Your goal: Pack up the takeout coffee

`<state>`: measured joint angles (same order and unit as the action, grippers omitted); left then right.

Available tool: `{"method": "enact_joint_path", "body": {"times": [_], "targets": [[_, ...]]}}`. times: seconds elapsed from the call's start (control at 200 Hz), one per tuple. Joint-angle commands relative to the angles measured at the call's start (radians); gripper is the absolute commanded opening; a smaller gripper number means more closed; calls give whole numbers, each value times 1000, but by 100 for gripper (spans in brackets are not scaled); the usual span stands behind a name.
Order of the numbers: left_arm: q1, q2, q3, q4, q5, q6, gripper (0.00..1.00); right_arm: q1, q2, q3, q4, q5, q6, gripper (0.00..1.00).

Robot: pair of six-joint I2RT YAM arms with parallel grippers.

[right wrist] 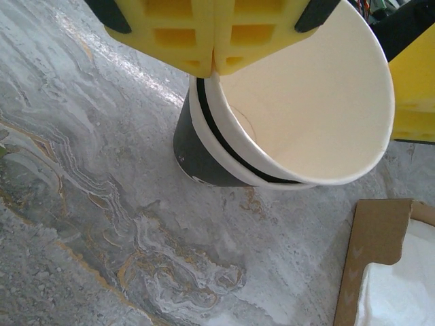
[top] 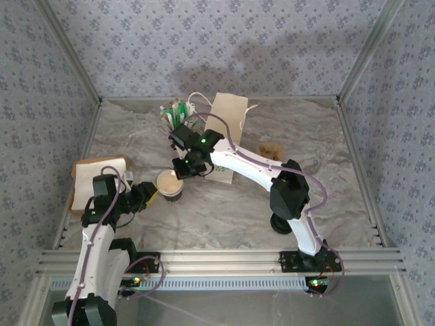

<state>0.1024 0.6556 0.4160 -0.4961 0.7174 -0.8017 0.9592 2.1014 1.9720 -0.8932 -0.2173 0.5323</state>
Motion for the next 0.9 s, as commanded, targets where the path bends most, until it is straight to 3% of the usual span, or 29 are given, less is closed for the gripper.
{"method": "enact_joint_path", "body": {"times": [0.0, 0.2, 0.894], "targets": [[-6, 1, 1, 22, 10, 15, 33, -4, -49, -15, 22, -55, 23, 0], [-5, 6, 3, 14, -4, 25, 29, -8, -59, -24, 34, -72, 32, 0], [-5, -15, 13, -17, -26, 29, 31, -10, -100, -13, 27, -30, 51, 0]]}}
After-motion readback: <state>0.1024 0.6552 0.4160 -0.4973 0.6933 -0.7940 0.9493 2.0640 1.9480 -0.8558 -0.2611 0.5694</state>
